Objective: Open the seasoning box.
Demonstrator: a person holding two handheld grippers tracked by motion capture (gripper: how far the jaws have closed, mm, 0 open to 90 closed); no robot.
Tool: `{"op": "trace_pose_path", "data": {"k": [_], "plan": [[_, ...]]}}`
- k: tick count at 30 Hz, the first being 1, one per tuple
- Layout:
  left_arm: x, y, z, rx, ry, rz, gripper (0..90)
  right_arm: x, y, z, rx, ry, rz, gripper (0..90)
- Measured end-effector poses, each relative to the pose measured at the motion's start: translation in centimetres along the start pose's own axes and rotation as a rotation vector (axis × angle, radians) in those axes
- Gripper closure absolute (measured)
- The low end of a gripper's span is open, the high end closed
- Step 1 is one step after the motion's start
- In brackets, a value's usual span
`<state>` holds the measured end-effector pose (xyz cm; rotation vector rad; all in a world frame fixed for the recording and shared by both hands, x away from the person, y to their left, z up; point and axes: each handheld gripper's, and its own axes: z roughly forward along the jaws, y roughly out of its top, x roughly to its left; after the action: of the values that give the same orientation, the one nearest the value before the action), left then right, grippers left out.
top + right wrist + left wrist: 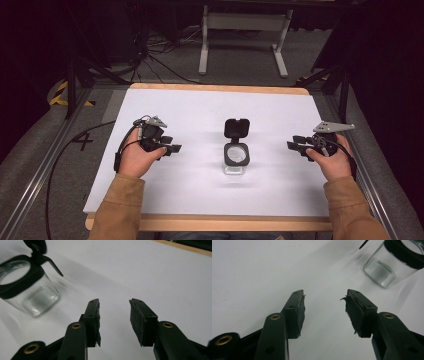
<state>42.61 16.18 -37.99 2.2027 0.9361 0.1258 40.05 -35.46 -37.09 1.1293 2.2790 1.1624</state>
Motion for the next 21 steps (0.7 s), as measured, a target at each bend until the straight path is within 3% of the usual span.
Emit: {"op": "trace_pose_path", "data": {"k": [5,11,14,21], "plan": [[1.2,-1.0,0.7,0.033,-0.011,-0.037,47.7,-1.1,-1.5,0.5,0.044,-0.041,0.014,59.1],[2.5,-2.5,1.7,0.106,0.024,-0.058,47.8,-1.8,-3.5,1.4,0.085,-0.052,0.044,56.7],[2.8,-2.9,2.1,0.146,0.049,-0.055,47.8,-1.9,-4.2,2.0,0.131,-0.082,0.020,55.9],[2.7,-2.9,2.6,0.162,0.006,-0.014,46.0,-1.5,-5.4,2.8,0.167,-0.075,0.017,54.5]]}}
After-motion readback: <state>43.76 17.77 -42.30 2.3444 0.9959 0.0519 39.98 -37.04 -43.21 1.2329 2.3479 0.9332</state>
